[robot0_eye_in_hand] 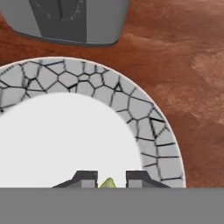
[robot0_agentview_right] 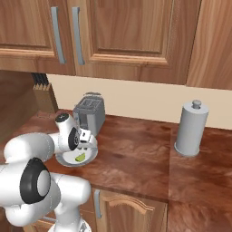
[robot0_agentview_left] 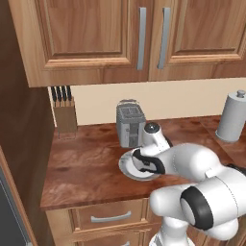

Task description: Pick lemon wedge from the fridge and place it on the plate on the counter.

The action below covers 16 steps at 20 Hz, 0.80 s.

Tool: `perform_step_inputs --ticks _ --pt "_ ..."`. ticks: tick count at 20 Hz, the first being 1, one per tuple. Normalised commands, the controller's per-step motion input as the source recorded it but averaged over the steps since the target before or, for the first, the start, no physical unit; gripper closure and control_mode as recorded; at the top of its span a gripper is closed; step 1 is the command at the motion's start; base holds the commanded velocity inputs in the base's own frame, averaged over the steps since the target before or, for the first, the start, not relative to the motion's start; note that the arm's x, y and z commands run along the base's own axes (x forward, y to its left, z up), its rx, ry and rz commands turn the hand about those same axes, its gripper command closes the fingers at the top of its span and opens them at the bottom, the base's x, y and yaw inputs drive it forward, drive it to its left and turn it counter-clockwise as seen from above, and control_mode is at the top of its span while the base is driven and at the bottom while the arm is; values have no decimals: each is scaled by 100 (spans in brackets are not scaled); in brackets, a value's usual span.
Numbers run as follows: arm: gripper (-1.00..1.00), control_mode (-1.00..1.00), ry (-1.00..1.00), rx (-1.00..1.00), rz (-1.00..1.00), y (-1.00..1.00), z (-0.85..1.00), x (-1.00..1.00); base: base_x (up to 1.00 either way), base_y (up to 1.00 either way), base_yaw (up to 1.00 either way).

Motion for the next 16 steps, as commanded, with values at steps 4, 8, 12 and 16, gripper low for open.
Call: perform_step_inputs --ticks 4,8,12,16 --pt "-100 -100 0 0 0 0 0 0 0 0 0" --pt "-100 -100 0 0 0 0 1 5 0 0 0" --pt "-100 -100 0 0 0 0 28 2 0 0 0" --pt "-100 -100 0 0 0 0 65 -12 0 0 0"
